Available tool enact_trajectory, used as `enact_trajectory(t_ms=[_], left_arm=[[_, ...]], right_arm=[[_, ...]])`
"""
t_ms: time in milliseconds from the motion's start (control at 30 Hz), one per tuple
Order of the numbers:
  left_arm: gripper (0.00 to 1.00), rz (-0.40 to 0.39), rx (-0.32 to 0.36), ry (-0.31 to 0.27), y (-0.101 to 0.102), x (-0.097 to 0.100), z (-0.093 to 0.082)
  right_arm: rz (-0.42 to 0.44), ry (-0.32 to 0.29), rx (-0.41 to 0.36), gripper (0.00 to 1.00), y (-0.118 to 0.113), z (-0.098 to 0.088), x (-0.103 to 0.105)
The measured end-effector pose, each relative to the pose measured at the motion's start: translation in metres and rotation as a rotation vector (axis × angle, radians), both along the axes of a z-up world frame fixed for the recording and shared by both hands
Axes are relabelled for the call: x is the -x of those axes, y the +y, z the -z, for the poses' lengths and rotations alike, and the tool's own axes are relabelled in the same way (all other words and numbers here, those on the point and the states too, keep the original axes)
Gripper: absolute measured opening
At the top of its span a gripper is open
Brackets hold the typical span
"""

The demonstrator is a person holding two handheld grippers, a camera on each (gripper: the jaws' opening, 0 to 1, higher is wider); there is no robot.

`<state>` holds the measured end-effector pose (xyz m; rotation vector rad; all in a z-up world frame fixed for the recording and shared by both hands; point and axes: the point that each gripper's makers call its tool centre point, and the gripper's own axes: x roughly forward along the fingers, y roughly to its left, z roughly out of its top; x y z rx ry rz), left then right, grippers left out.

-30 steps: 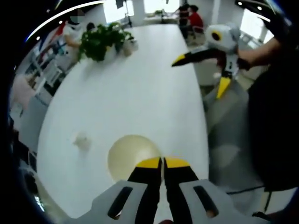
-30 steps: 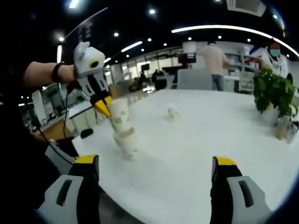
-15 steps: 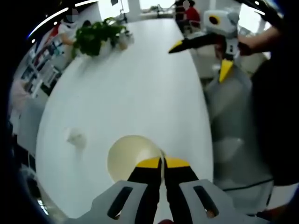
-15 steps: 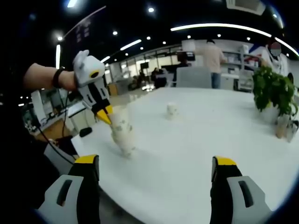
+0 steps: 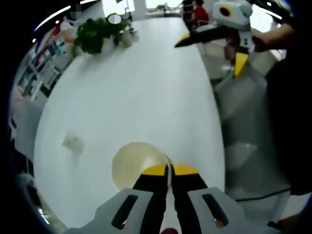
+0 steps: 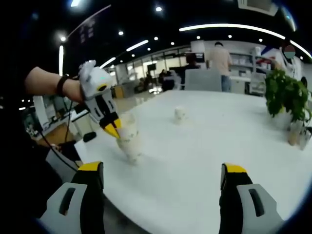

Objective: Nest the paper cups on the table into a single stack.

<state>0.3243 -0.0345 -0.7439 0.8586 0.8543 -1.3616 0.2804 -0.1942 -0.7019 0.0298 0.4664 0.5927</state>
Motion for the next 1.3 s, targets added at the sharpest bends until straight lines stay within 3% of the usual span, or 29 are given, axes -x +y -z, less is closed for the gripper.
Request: enact_trajectory(t_ms=[200,433,767,1067,1200,1233,1300], left_arm=[[0.03,-0.016,-0.015,0.025,0.001,0.000,0.010],[0.16,-0.043,-0.004,0.042,0.000,0.002,0.012],[0.15,-0.071,0.021,0.038,0.001,0.001,0.003],[0.14,-0.121,0.069,-0.018,0.007,-0.003,-0.020],[0.16,-0.193,0.159,-0.034,0.003,-0.005,-0.036],[0.17,-0.209,0.186,-0.063,0.003,-0.009,-0.042],[0.19,-0.213,0.189,-0.091,0.009,-0.010,-0.046]], right_arm=[[0.001,0.008,-0.007,0.98,-0.001,0.004,0.003],[0.011,0.011,-0.007,0.98,-0.004,0.005,0.003],[0.004,0.008,-0.016,0.98,-0.001,0.005,0.002],[-0.024,-0.001,-0.005,0.98,0.003,0.001,-0.004],[-0.034,-0.002,0.000,0.98,0.004,-0.001,-0.005],[-0.038,-0.002,0.003,0.98,0.005,-0.001,-0.005],[-0.048,-0.001,0.008,0.98,0.007,-0.001,-0.004]])
